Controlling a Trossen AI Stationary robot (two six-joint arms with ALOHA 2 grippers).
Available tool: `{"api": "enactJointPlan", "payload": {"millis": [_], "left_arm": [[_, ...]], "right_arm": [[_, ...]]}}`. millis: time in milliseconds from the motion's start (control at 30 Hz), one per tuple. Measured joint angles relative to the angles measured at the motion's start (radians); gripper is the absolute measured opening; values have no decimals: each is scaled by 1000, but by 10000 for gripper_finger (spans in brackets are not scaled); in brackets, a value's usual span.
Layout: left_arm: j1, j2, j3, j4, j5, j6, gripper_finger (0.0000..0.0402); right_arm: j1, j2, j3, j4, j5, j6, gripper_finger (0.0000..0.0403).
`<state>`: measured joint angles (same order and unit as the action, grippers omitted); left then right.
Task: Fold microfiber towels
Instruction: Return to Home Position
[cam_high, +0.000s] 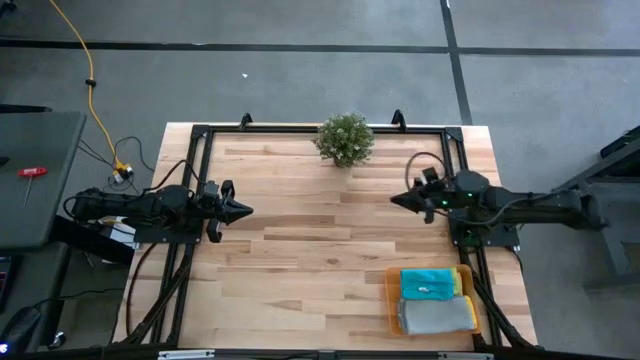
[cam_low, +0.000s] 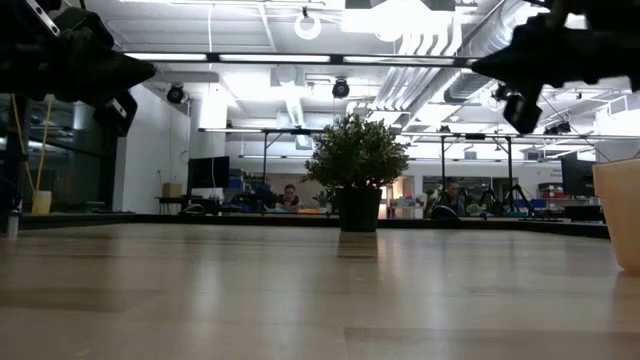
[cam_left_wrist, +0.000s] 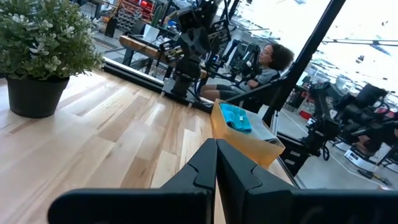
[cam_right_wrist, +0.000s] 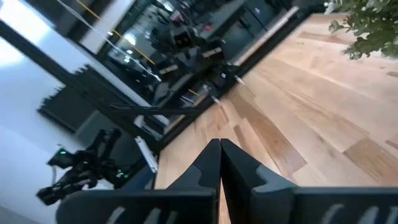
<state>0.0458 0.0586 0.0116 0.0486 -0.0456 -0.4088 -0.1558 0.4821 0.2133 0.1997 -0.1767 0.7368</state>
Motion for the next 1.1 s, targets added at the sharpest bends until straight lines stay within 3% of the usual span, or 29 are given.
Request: {"api": "enactJointPlan", "payload": {"millis": [267,433,667,1100], "left_arm": [[0,0,0,0,0,0,1],[0,0,0,0,-2,0,1],[0,0,0,0,-3,0,1],[0,0,0,0,-3,0,1]], "right_arm": [[15,-321,-182,2,-6,-18,0],[103,-436,-204,-90,98,-105,0],[217,-471,-204,-162,305,-270,0],[224,-464,-204,-168,273,-339,0]]}}
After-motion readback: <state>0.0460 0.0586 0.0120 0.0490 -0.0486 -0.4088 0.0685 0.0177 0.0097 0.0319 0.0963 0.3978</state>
